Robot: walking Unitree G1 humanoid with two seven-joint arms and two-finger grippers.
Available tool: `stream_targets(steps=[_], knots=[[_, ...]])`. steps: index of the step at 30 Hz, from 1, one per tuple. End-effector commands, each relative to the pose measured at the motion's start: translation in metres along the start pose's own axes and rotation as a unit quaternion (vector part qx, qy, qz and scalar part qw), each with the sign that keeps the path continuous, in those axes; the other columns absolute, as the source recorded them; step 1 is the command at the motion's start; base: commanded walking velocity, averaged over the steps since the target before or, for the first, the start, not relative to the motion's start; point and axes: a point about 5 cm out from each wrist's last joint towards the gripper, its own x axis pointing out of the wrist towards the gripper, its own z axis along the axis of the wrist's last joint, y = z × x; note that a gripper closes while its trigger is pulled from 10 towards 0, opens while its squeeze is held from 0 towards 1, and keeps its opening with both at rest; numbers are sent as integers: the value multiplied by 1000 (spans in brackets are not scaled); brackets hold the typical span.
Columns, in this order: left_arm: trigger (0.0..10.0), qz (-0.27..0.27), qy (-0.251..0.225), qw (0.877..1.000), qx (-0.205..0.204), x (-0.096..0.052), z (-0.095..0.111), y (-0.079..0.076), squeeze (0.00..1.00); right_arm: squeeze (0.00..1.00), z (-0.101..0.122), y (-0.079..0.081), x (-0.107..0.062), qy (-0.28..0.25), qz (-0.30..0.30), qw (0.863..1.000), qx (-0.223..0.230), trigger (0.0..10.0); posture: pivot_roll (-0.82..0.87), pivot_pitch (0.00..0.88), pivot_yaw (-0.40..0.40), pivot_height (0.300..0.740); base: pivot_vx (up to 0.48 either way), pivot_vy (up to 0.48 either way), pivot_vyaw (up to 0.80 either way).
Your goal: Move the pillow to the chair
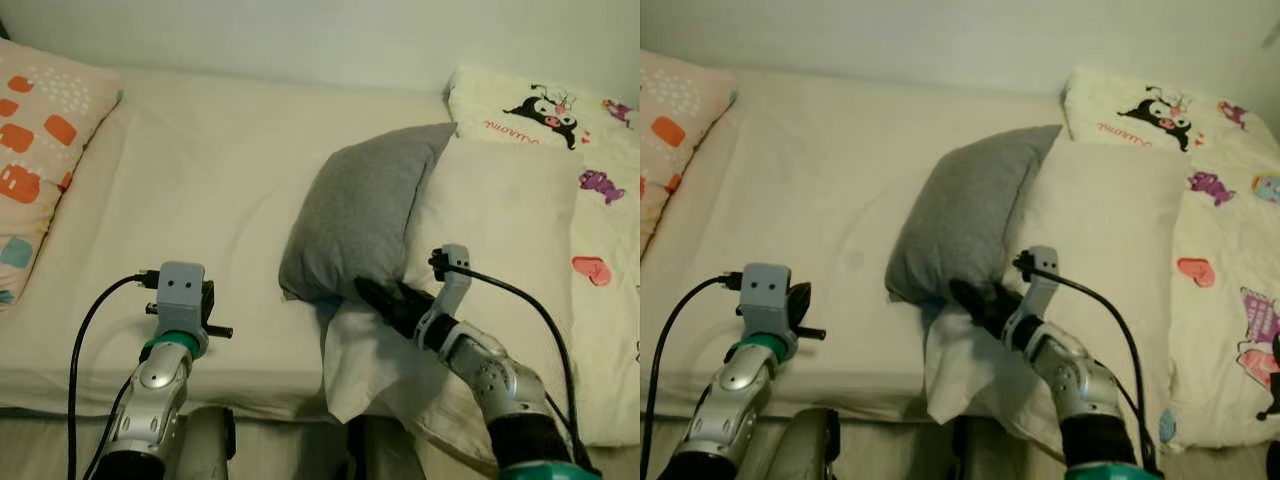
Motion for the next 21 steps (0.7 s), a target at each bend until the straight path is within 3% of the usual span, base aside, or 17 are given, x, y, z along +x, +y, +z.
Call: stream_targets(steps=[1,2,4,8,12,16,18,19,21], knots=[[10000,-6,14,1000,2,-1,-7,-3,0,1000,-9,2,4,22,-12,1000,-13,10000,88,25,-25,610,0,0,0],[10000,-7,14,1000,2,-1,-6,-4,0,1000,-14,11,14,46,-4,999,-28,10000,89,27,-25,610,0,0,0],[10000,-8,13,1000,2,0,-6,-4,0,1000,-19,22,19,63,23,998,-11,10000,92,28,-28,610,0,0,0],[10000,-7,13,1000,1,0,-6,-3,0,1000,-23,30,23,82,48,995,-14,10000,92,32,-29,610,0,0,0],[10000,-5,14,1000,0,-1,-7,-2,0,1000,-28,51,31,93,102,990,30,10000,94,36,-30,610,0,0,0],[10000,-3,15,1000,0,-1,-7,-2,0,1000,-30,60,37,89,108,989,45,10000,92,36,-29,610,0,0,0],[10000,-3,16,1000,0,-1,-7,-2,0,1000,-33,59,42,93,77,992,-21,10000,93,38,-30,610,0,0,0],[10000,-3,16,1000,0,-1,-7,-2,0,1000,-33,59,42,93,77,992,-21,10000,93,38,-30,610,0,0,0],[10000,-3,15,1000,-1,0,-6,-2,0,1000,-38,51,46,95,1,989,-116,10000,96,41,-33,610,0,0,0]])
